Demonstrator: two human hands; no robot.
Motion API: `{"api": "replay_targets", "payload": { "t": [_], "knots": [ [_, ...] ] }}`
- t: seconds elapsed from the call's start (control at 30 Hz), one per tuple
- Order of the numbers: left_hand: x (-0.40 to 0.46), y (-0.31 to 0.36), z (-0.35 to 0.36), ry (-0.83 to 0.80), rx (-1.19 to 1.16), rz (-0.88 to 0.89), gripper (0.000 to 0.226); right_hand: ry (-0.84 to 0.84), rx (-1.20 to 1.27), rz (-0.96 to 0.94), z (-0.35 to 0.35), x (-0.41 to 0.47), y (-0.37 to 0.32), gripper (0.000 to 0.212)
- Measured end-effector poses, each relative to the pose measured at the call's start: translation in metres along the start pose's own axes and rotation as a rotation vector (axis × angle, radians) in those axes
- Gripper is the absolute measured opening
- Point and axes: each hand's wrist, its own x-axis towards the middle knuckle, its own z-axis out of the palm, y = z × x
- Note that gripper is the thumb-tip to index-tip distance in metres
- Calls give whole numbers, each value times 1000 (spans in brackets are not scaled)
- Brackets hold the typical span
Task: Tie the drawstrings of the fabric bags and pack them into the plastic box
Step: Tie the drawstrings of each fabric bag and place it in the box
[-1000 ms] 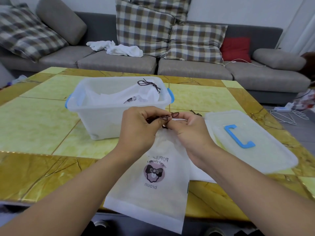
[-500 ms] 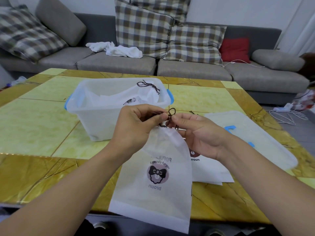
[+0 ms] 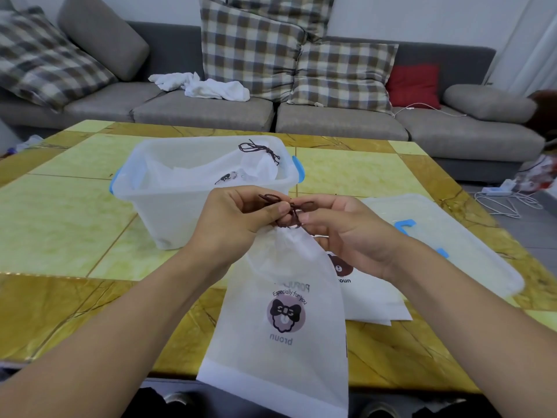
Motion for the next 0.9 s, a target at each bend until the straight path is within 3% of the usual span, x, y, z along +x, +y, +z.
{"api": "replay_targets", "payload": {
  "t": [0.2,0.3,0.6,0.9],
  "knots": [
    [0,0,1,12,31,10,8,52,34,-66,-3,2,-2,33],
    [1,-1,1,52,46,-3,7,141,1,-135,-1,4,-1,18],
    [0,-5,6,110,78,-75,4,362,-552,-417,4,5,-9,11],
    [0,-2,4,96,-133,-165,5,239,-148,-187,19,-8,-13,10]
  ]
}}
